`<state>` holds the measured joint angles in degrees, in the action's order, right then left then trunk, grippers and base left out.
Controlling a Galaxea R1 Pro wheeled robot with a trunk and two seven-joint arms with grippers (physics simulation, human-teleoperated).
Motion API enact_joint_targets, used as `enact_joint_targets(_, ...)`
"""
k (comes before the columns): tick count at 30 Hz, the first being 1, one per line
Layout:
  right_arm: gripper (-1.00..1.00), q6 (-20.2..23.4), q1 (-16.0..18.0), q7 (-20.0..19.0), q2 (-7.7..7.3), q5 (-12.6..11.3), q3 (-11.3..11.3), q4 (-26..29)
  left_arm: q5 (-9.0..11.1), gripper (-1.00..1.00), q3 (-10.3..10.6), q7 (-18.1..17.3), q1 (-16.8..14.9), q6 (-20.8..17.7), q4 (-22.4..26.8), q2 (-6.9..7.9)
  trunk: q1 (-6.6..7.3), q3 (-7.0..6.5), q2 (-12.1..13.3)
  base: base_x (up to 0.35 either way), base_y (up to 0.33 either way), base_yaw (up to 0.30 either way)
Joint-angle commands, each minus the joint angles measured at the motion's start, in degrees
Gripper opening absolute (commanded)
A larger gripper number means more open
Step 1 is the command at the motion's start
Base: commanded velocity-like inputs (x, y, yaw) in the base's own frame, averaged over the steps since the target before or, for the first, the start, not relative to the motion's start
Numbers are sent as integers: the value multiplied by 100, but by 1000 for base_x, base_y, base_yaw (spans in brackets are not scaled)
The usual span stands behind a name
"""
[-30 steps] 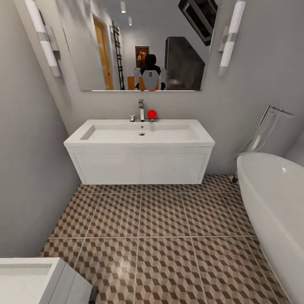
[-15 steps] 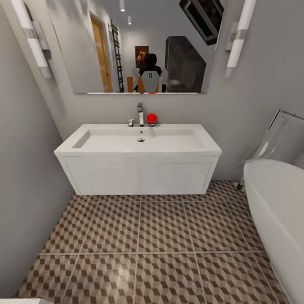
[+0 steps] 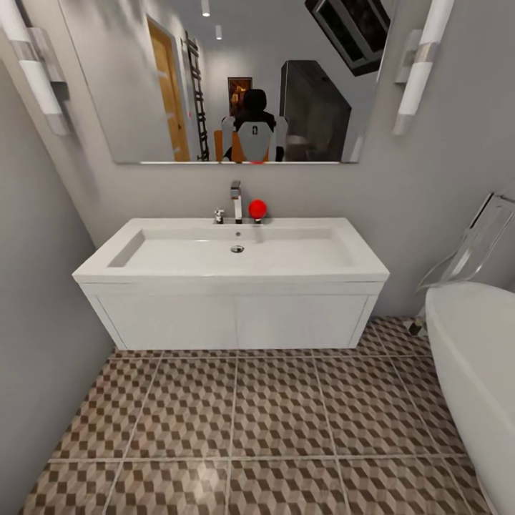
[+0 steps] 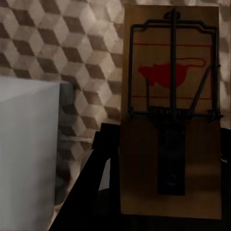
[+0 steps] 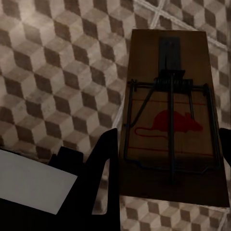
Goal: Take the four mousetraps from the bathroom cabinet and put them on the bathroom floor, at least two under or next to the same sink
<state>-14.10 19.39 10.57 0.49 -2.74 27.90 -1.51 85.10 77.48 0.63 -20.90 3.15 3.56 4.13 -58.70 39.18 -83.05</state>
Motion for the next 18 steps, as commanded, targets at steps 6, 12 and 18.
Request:
enact_joint_targets(6, -100, -32, 5, -2, 4, -42, 40, -16, 42, -100, 48, 24, -2, 18, 13, 1, -3, 5, -2, 186, 0, 0)
enact_joint_targets(12, -100, -32, 5, -2, 4, -42, 40, -16, 42, -100, 48, 24, -2, 14, 16, 1, -3, 5, -2, 21, 0, 0)
enact_joint_targets(18, -100, -32, 5, -2, 4, -42, 40, -16, 42, -100, 48, 24, -2, 10, 20, -2, -3, 5, -2, 1, 0, 0)
